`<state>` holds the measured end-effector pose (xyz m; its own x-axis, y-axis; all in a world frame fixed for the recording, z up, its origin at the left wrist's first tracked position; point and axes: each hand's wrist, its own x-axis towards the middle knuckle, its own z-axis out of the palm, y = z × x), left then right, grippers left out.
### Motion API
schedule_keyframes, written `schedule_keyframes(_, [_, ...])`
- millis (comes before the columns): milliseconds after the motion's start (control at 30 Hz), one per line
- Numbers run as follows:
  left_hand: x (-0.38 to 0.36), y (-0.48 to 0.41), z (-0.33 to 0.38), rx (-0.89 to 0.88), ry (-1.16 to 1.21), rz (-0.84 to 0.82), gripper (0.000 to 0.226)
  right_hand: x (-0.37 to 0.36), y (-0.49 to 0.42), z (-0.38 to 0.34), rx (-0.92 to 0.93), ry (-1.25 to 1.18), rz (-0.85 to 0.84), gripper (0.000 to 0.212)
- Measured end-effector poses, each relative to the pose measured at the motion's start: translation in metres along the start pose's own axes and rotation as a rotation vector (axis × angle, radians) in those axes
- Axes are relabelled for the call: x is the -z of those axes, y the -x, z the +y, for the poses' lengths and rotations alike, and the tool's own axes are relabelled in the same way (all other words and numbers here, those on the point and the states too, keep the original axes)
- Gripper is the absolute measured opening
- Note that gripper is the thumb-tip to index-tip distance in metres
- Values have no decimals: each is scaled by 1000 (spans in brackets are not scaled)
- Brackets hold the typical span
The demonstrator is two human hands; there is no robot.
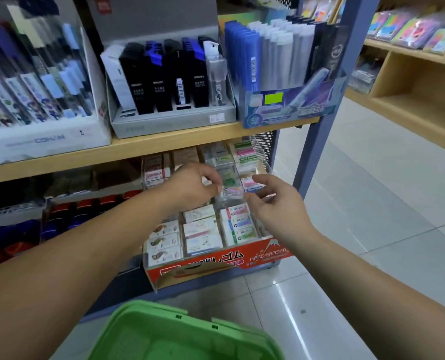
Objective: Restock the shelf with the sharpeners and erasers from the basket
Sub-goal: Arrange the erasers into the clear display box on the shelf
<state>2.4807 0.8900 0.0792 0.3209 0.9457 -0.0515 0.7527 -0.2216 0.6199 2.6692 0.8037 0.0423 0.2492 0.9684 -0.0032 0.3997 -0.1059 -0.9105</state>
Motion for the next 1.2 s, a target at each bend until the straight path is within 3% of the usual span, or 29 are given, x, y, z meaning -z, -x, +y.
schedule_keyframes(100, [-2,4,-1,-34,-6,17,8,-8,-5,-2,125,219,-23,50])
schedule_keyframes(200, [-5,8,-2,-25,43,44,9,-15,-8,-7,209,394,3,47])
schedule_keyframes(367, [1,12,-4,27,83,151,13,-25,-20,-11,202,394,55,33])
schedule_keyframes(467, [12,15,-4,88,85,70,16,-29,-25,-14,173,432,93,33])
schedule_keyframes(567, [23,22,-4,142,181,-32,42,-34,-31,-20,170,480,138,30])
schedule_keyframes(667, [28,26,-12,144,266,-13,65,-38,-37,-22,190,502,163,32])
schedule_keyframes(867, [28,42,-20,162,500,18,33,-41,-40,-17,186,521,137,35])
schedule_keyframes(933, [28,47,-22,156,478,48,27,-40,-39,-17,195,526,129,37])
schedule_keyframes(1133, [29,61,-24,194,598,35,23,-36,-26,-28,240,440,172,37])
schedule_keyframes(1200, [31,67,-26,156,612,5,27,-40,-18,-37,279,290,71,35])
